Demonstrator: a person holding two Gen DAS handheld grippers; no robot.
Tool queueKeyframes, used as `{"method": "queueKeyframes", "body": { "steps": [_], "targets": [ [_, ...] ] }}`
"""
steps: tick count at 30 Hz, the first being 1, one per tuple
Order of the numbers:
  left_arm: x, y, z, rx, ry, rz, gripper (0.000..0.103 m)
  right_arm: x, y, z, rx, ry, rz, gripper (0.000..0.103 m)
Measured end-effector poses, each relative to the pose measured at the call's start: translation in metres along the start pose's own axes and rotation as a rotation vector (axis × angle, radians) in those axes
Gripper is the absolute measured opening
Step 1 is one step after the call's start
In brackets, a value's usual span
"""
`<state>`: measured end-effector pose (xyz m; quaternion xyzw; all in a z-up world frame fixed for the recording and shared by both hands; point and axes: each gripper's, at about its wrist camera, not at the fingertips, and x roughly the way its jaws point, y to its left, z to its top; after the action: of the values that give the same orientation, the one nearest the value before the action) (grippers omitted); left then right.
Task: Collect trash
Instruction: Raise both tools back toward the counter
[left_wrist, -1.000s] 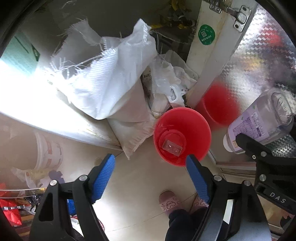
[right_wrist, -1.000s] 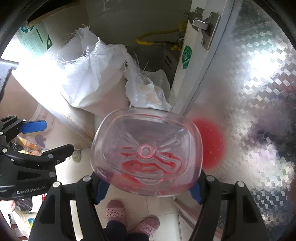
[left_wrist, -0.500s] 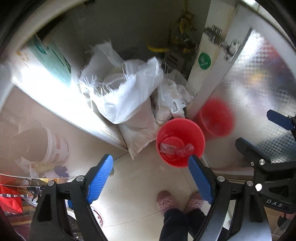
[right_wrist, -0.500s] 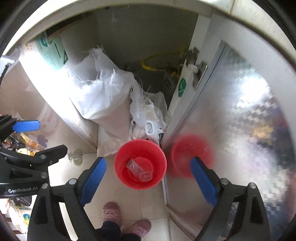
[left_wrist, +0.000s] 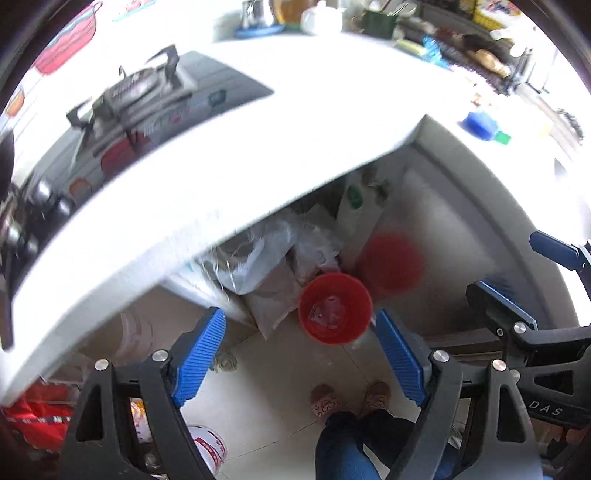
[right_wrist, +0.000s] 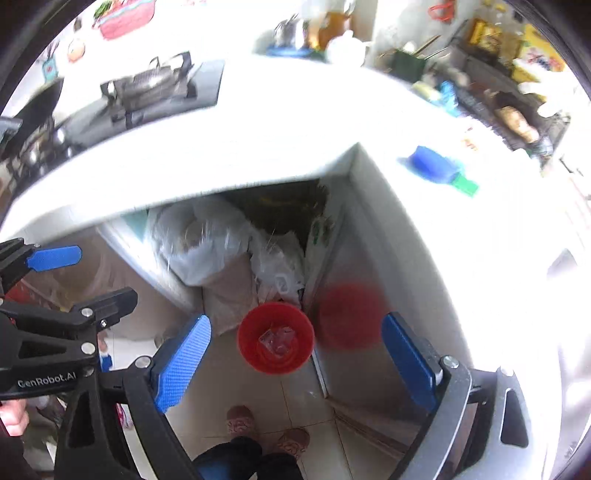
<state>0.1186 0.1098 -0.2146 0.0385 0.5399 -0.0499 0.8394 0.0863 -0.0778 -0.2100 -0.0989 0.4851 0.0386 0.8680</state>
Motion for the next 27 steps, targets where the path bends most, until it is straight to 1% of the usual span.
{"method": "queueKeyframes", "body": {
  "steps": [2,5,9,12,17,22,27],
  "targets": [
    [-0.018,-0.001,0.011,0.015,-0.008,-0.027,0.082,-0.020,-0.004,0.007,0.021,-0.016,-0.021,0.094],
    [-0.043,-0.007,0.025,0.052,-0.041,-0.052,0.082,-0.047,-0.012,0.013,0.047,-0.042,-0.055,0.094],
    [-0.065,-0.017,0.044,0.087,-0.086,-0.089,0.082,-0.072,-0.024,0.020,0.085,-0.080,-0.103,0.094],
    [-0.070,-0.031,0.059,0.118,-0.107,-0.108,0.082,-0.085,-0.033,0.024,0.117,-0.091,-0.142,0.094],
    [-0.082,-0.056,0.074,0.179,-0.121,-0.153,0.082,-0.106,-0.052,0.028,0.167,-0.102,-0.200,0.094],
    [-0.082,-0.077,0.088,0.250,-0.138,-0.188,0.082,-0.111,-0.071,0.029,0.226,-0.086,-0.240,0.094],
    [-0.069,-0.096,0.102,0.280,-0.112,-0.224,0.082,-0.107,-0.088,0.031,0.276,-0.061,-0.276,0.094]
  ]
}}
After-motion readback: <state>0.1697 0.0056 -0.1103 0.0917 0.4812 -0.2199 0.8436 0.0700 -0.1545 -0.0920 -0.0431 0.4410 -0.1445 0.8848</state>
